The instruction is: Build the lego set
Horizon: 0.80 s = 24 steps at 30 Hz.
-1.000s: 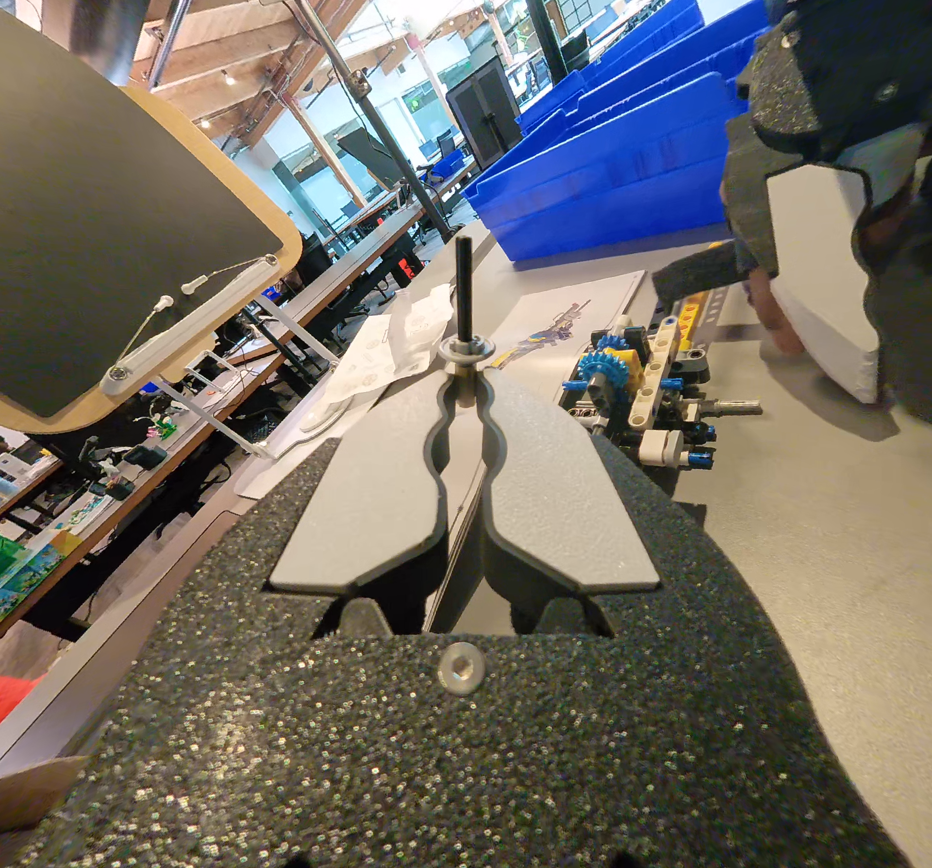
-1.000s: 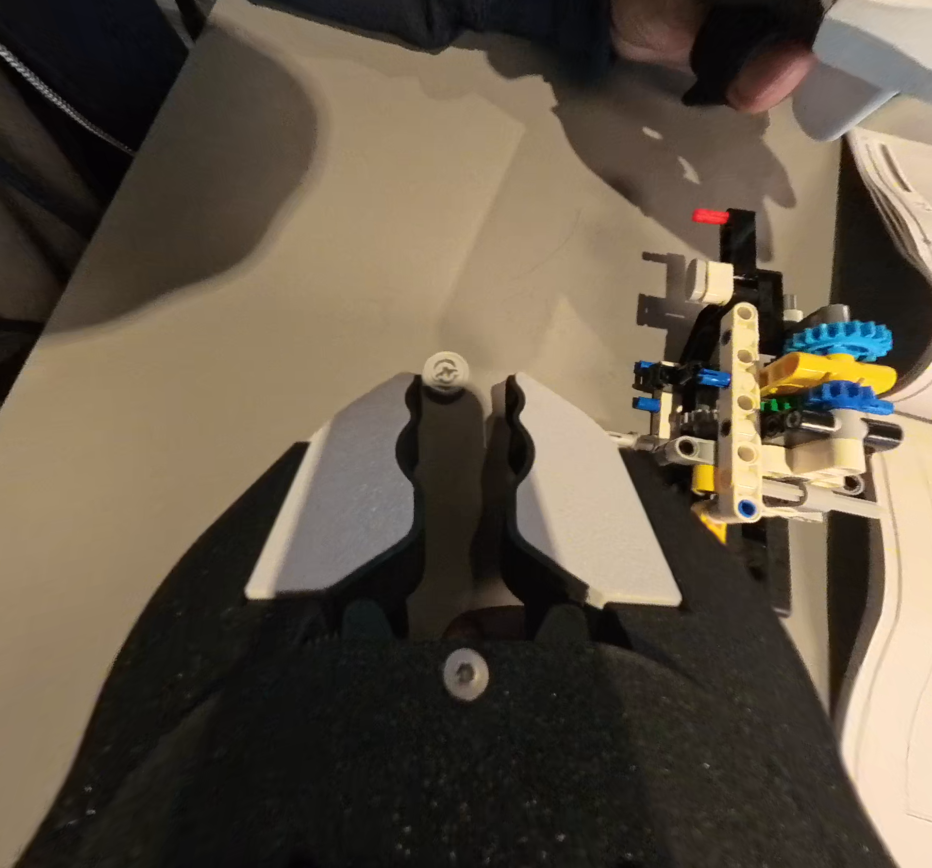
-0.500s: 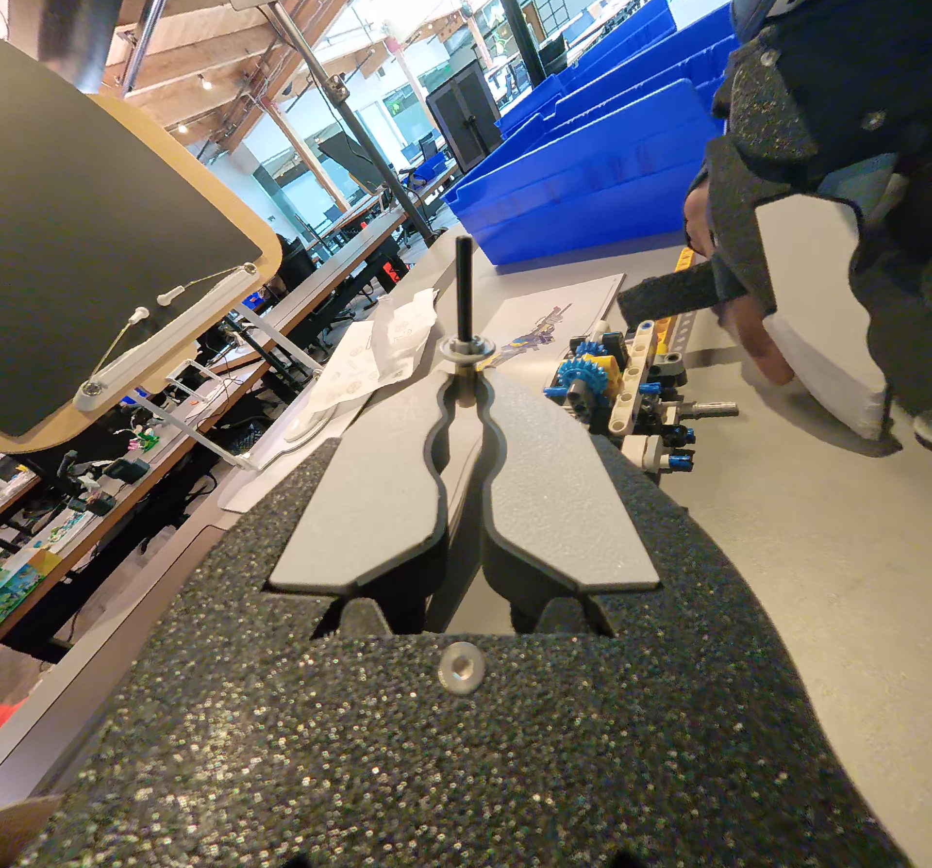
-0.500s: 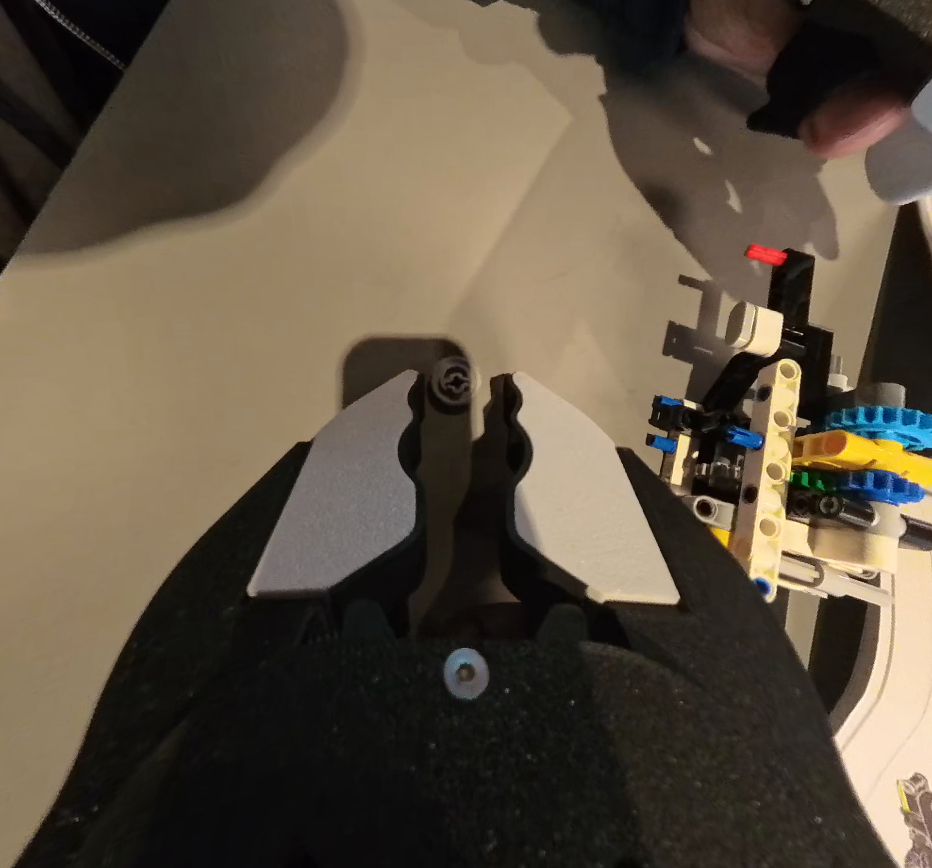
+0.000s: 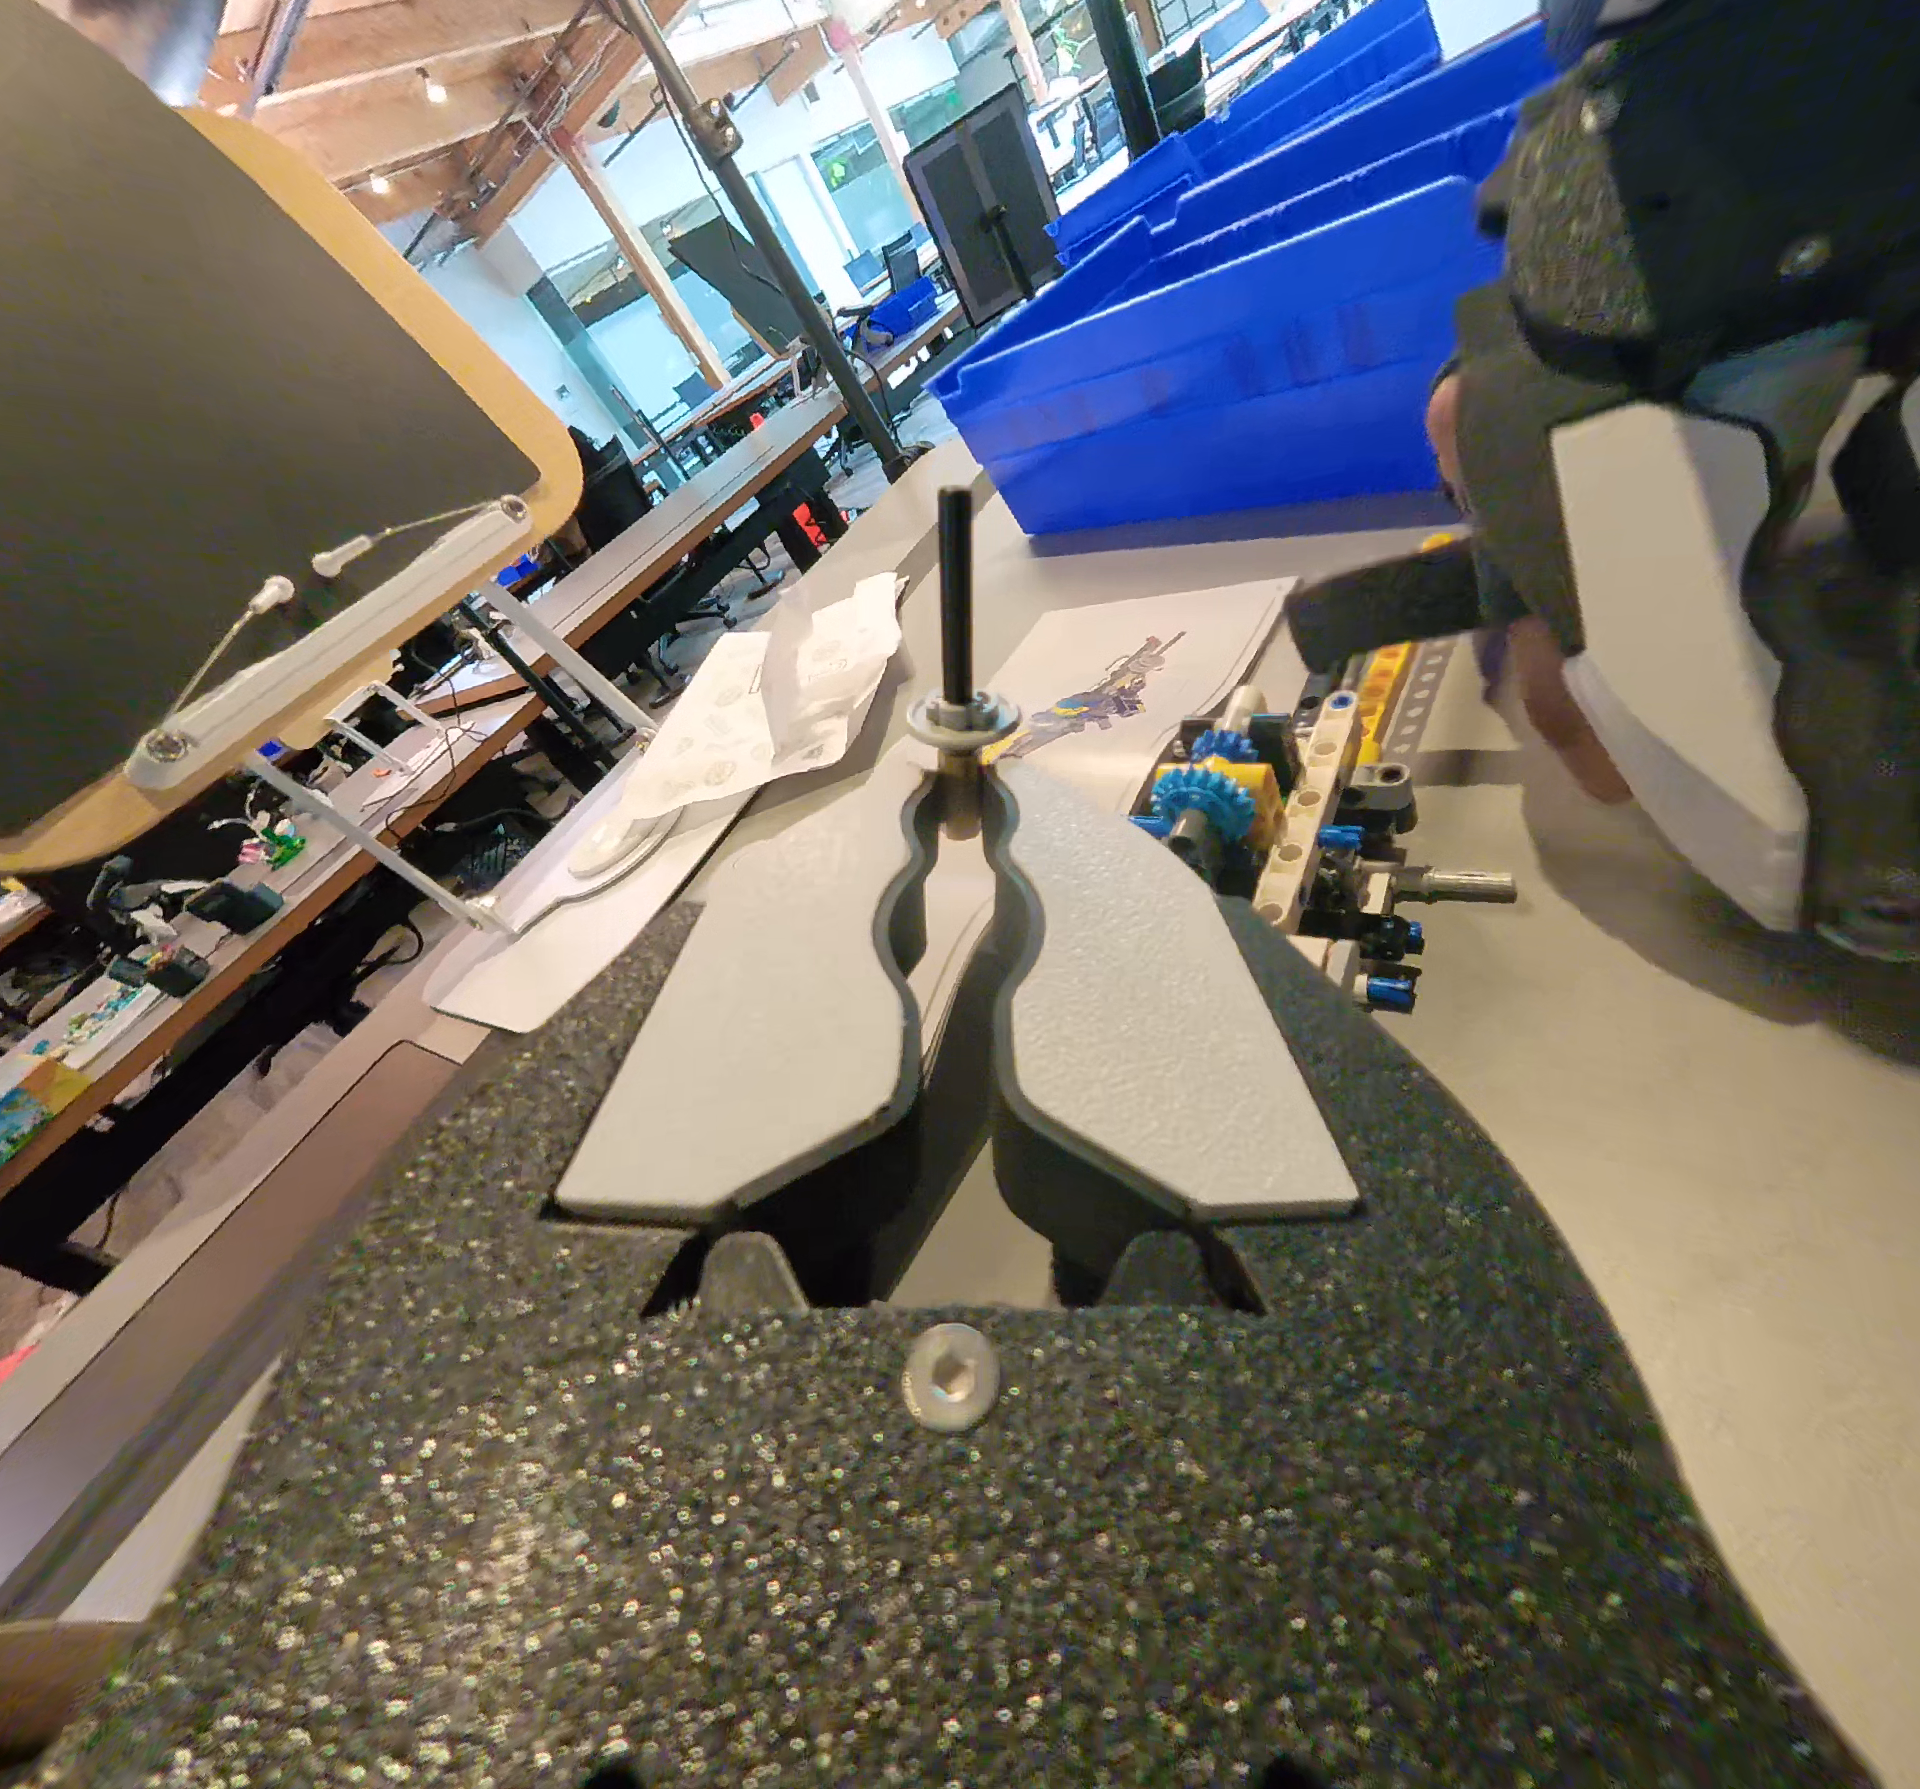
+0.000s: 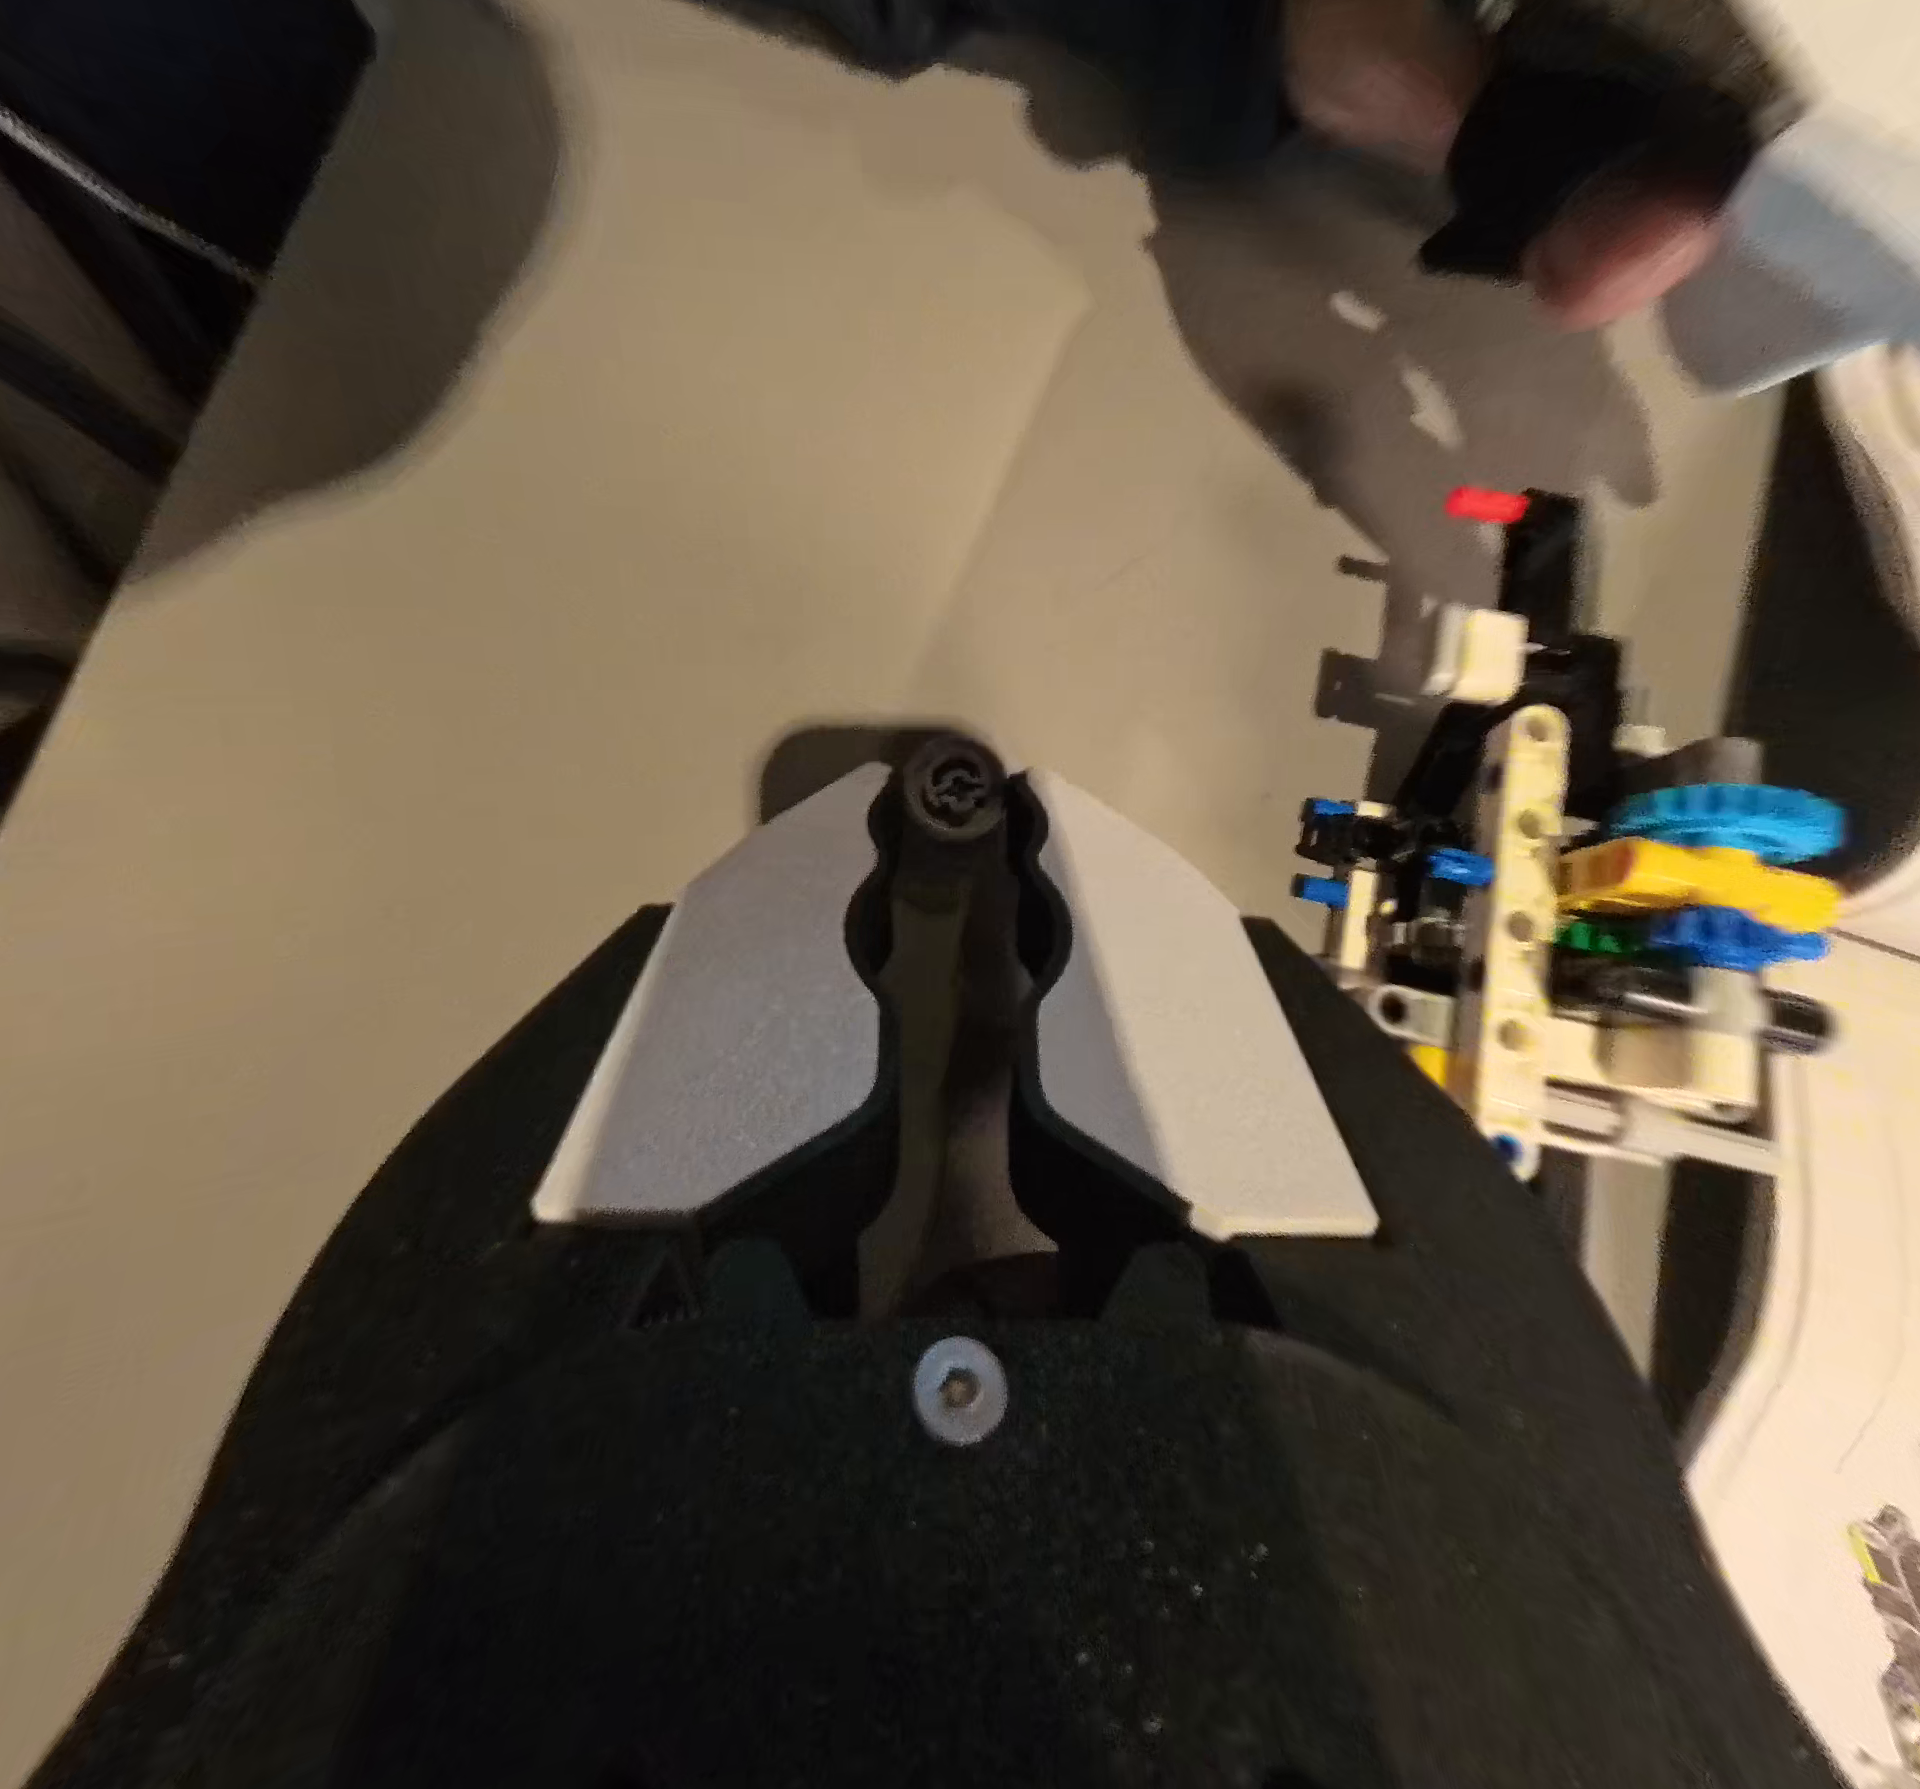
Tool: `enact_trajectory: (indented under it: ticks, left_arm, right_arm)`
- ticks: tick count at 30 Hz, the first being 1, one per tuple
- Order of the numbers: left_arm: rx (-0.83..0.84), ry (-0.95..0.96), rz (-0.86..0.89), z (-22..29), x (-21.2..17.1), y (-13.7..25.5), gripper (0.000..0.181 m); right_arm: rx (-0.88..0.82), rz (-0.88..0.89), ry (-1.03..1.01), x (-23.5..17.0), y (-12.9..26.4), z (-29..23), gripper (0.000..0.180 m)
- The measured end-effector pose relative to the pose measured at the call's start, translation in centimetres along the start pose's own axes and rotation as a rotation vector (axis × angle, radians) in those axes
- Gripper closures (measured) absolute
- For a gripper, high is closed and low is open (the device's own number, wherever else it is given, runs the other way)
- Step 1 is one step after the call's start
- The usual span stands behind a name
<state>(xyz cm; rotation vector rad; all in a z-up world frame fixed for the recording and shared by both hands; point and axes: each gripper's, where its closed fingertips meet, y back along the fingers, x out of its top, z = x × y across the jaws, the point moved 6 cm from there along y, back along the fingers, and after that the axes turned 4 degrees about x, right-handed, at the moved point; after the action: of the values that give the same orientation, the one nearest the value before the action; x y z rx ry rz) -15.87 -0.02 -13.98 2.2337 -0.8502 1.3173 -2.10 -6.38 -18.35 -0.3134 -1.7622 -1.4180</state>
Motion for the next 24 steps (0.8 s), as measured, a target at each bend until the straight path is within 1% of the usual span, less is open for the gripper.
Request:
enact_trajectory:
  ticks: [1,5,7,9,11,16,24]
  left_arm:
    - [0.005,0.009,-0.006,0.0,0.1,-0.1,0.173]
    - [0.027,0.048,-0.027,0.3,0.6,-0.5,0.173]
    - [0.034,0.058,-0.04,0.6,1.0,-0.7,0.173]
    - [0.037,0.066,-0.055,0.9,1.3,-0.9,0.173]
    - [0.039,0.075,-0.067,1.3,1.6,-1.1,0.173]
    - [0.007,0.082,-0.084,2.4,2.4,-1.4,0.173]
    - [-0.055,0.092,-0.055,3.1,3.2,-1.3,0.174]
  right_arm:
    - [-0.019,0.027,-0.007,0.6,0.6,0.2,0.161]
    - [-0.141,0.17,-0.039,4.0,4.8,2.0,0.161]
    - [-0.236,0.229,-0.045,5.5,7.5,3.4,0.161]
    - [-0.319,0.267,-0.05,6.6,9.8,4.6,0.161]
    - [-0.358,0.292,-0.051,7.5,11.1,5.4,0.161]
    - [-0.415,0.247,0.031,8.2,11.2,5.5,0.161]
    - [-0.395,0.204,0.077,7.5,10.5,5.3,0.162]
